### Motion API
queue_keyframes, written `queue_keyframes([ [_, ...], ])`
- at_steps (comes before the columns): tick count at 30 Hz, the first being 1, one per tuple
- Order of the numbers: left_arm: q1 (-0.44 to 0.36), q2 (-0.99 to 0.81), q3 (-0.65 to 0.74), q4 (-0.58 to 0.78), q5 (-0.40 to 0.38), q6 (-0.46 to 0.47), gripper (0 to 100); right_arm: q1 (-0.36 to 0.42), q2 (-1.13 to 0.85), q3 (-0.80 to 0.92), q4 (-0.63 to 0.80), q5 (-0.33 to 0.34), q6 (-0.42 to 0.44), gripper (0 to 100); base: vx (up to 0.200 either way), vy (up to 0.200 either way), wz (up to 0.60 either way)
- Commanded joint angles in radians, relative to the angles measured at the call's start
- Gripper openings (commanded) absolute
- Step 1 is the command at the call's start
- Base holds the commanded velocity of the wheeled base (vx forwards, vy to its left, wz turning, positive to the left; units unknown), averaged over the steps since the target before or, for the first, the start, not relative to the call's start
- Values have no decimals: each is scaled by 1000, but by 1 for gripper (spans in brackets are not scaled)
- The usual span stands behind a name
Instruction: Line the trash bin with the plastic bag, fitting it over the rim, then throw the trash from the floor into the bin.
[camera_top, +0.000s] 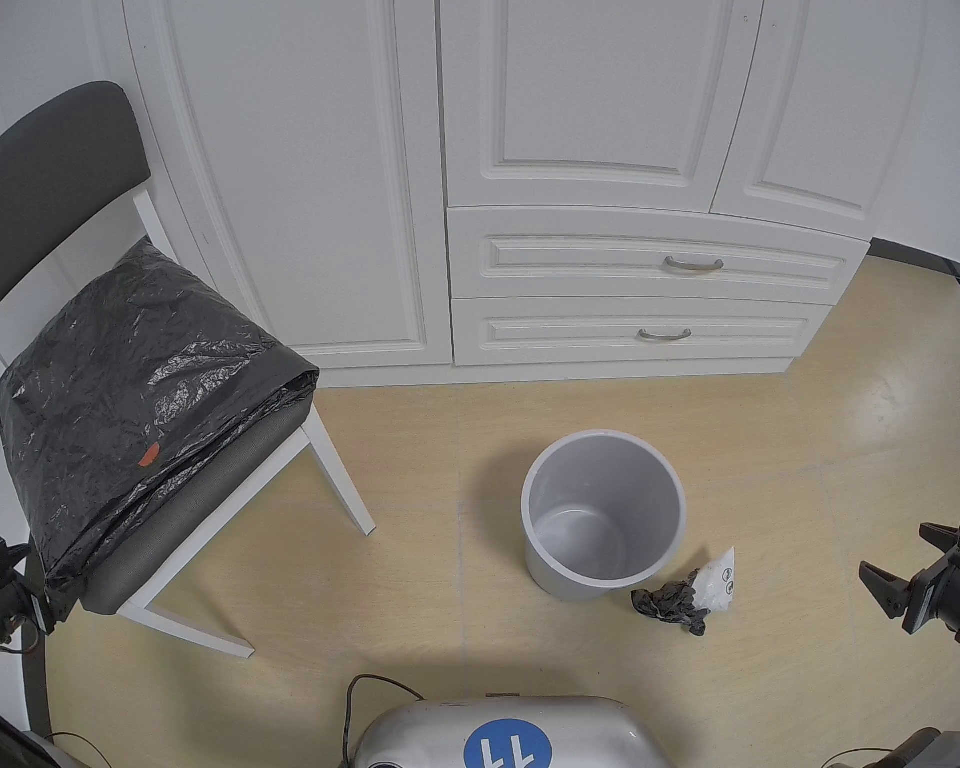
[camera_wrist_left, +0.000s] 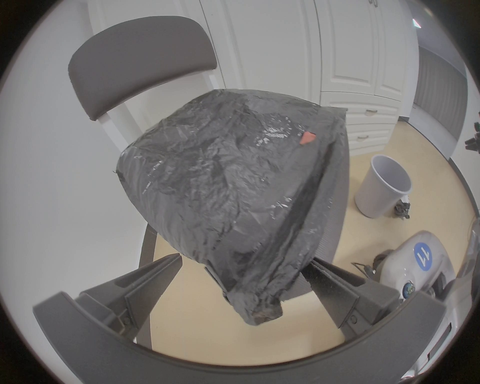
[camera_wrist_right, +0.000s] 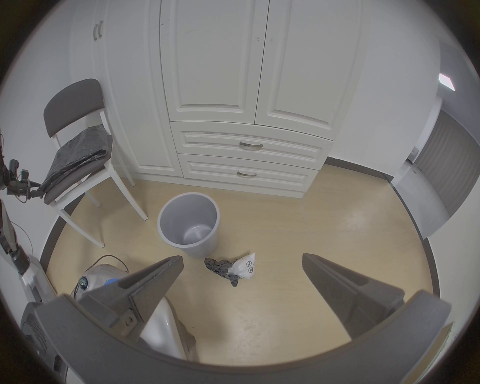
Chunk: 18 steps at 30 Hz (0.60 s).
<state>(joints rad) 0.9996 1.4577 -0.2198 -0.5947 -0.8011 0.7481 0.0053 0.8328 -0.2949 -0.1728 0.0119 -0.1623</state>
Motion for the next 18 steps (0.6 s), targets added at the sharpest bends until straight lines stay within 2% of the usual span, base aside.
queue_keyframes([
  [1,0,43,-18,-39,2,-41,100,1,2,0,-1,0,0,100,0,0,0],
  [2,0,43,-18,-39,2,-41,100,1,2,0,-1,0,0,100,0,0,0],
  [3,0,43,-21,-76,3,-102,100,1,2,0,-1,0,0,100,0,0,0],
  [6,0,47,-32,-106,3,-144,100,1,2,0,-1,0,0,100,0,0,0],
  [13,0,46,-70,-123,3,-193,100,1,2,2,-1,0,0,100,0,0,0],
  [18,0,30,-56,-123,-1,-191,100,1,2,3,1,0,-2,100,0,0,0],
])
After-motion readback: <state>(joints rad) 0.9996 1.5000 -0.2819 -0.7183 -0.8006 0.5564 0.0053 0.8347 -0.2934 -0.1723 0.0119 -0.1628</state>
